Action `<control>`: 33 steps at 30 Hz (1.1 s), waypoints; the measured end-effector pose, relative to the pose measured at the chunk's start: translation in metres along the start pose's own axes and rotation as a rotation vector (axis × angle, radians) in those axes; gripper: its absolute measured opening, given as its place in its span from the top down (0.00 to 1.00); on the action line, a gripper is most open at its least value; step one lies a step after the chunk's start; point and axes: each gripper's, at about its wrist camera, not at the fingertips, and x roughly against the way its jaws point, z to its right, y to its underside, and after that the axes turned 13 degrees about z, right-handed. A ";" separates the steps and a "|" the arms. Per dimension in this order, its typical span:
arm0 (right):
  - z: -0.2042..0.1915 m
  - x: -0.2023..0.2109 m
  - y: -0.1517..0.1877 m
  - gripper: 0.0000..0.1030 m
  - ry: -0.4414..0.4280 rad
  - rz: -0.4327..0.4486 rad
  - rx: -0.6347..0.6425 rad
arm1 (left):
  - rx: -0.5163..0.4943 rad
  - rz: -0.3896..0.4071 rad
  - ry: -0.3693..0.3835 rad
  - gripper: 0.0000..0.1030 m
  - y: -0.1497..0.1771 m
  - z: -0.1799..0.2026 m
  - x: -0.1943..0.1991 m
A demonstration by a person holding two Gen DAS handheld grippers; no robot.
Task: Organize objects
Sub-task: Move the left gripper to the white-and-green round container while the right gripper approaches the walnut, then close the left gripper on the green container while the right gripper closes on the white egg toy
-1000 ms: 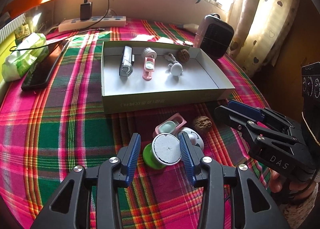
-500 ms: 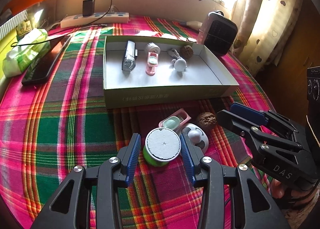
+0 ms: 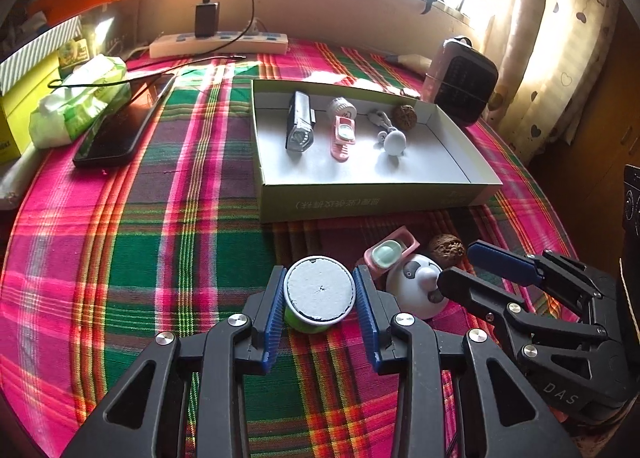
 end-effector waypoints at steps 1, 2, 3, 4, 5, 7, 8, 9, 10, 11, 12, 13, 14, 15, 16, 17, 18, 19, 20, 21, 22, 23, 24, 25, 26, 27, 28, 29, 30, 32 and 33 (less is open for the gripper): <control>-0.002 0.000 0.001 0.60 -0.006 -0.001 0.001 | 0.004 0.001 -0.002 0.70 0.000 -0.002 0.000; -0.003 -0.001 0.001 0.60 -0.013 -0.002 0.003 | 0.006 0.002 -0.004 0.70 0.001 -0.003 0.001; -0.005 -0.002 0.002 0.60 -0.019 -0.006 0.006 | 0.010 0.003 -0.004 0.70 0.001 -0.005 0.001; -0.007 -0.004 0.003 0.60 -0.021 -0.011 0.011 | 0.013 0.005 -0.007 0.70 0.001 -0.007 0.001; -0.008 -0.005 0.003 0.60 -0.021 -0.015 0.015 | 0.013 0.006 -0.010 0.70 0.001 -0.008 0.001; -0.011 -0.007 0.004 0.60 -0.024 -0.022 0.019 | 0.015 0.009 -0.015 0.69 0.000 -0.010 0.002; -0.011 -0.009 0.004 0.60 -0.025 -0.025 0.019 | 0.019 0.009 -0.015 0.69 0.000 -0.012 0.002; -0.011 -0.010 0.004 0.60 -0.027 -0.028 0.020 | 0.020 0.010 -0.014 0.69 0.000 -0.013 0.002; -0.012 -0.011 0.005 0.60 -0.028 -0.031 0.020 | 0.022 0.010 -0.014 0.69 0.000 -0.014 0.002; -0.012 -0.013 0.005 0.60 -0.027 -0.036 0.020 | 0.024 0.011 -0.013 0.69 0.000 -0.014 0.002; -0.012 -0.014 0.005 0.60 -0.026 -0.040 0.020 | 0.025 0.011 -0.012 0.69 0.000 -0.015 0.002; -0.013 -0.016 0.006 0.60 -0.024 -0.043 0.022 | 0.026 0.011 -0.011 0.69 0.000 -0.015 0.002; -0.013 -0.018 0.006 0.60 -0.023 -0.048 0.020 | 0.027 0.008 -0.011 0.69 0.000 -0.015 0.001; -0.013 -0.020 0.006 0.60 -0.024 -0.052 0.015 | 0.027 0.005 -0.013 0.69 0.000 -0.016 0.000; -0.013 -0.021 0.006 0.60 -0.025 -0.054 0.011 | 0.028 0.000 -0.013 0.69 0.001 -0.017 -0.001; -0.012 -0.022 0.006 0.60 -0.026 -0.057 0.008 | 0.030 -0.007 -0.017 0.70 0.002 -0.017 -0.003; -0.012 -0.023 0.006 0.60 -0.027 -0.058 0.006 | 0.030 -0.007 -0.020 0.70 0.002 -0.018 -0.003; -0.012 -0.024 0.006 0.60 -0.027 -0.058 0.006 | 0.031 -0.006 -0.019 0.70 0.003 -0.019 -0.004; -0.012 -0.025 0.006 0.60 -0.028 -0.060 0.004 | 0.035 -0.007 -0.015 0.70 0.003 -0.020 -0.004; -0.012 -0.026 0.007 0.60 -0.030 -0.064 -0.001 | 0.035 -0.008 -0.012 0.70 0.002 -0.020 -0.004; -0.011 -0.026 0.006 0.60 -0.029 -0.060 -0.003 | 0.034 -0.007 -0.011 0.70 0.002 -0.021 -0.004; -0.011 -0.026 0.006 0.60 -0.029 -0.061 -0.007 | 0.034 -0.007 -0.011 0.69 0.002 -0.021 -0.004; -0.011 -0.026 0.006 0.60 -0.029 -0.060 -0.009 | 0.032 -0.008 -0.011 0.69 0.002 -0.020 -0.004; -0.010 -0.026 0.006 0.60 -0.030 -0.059 -0.012 | 0.029 -0.008 -0.011 0.69 0.002 -0.020 -0.005; -0.010 -0.026 0.006 0.60 -0.031 -0.057 -0.016 | 0.028 -0.008 -0.010 0.69 0.002 -0.020 -0.005; -0.009 -0.026 0.006 0.60 -0.031 -0.056 -0.021 | 0.028 -0.008 -0.010 0.69 0.002 -0.020 -0.006; -0.009 -0.026 0.006 0.60 -0.032 -0.055 -0.024 | 0.028 -0.008 -0.009 0.69 0.002 -0.020 -0.006; -0.009 -0.026 0.006 0.60 -0.031 -0.054 -0.024 | 0.030 -0.008 -0.007 0.69 0.002 -0.021 -0.006; -0.009 -0.026 0.006 0.60 -0.030 -0.054 -0.022 | 0.035 -0.009 -0.005 0.69 0.002 -0.021 -0.006; -0.010 -0.026 0.006 0.60 -0.026 -0.051 -0.016 | 0.035 -0.009 -0.004 0.69 0.001 -0.021 -0.006; -0.010 -0.026 0.006 0.60 -0.025 -0.049 -0.020 | 0.036 -0.009 -0.005 0.69 0.001 -0.021 -0.006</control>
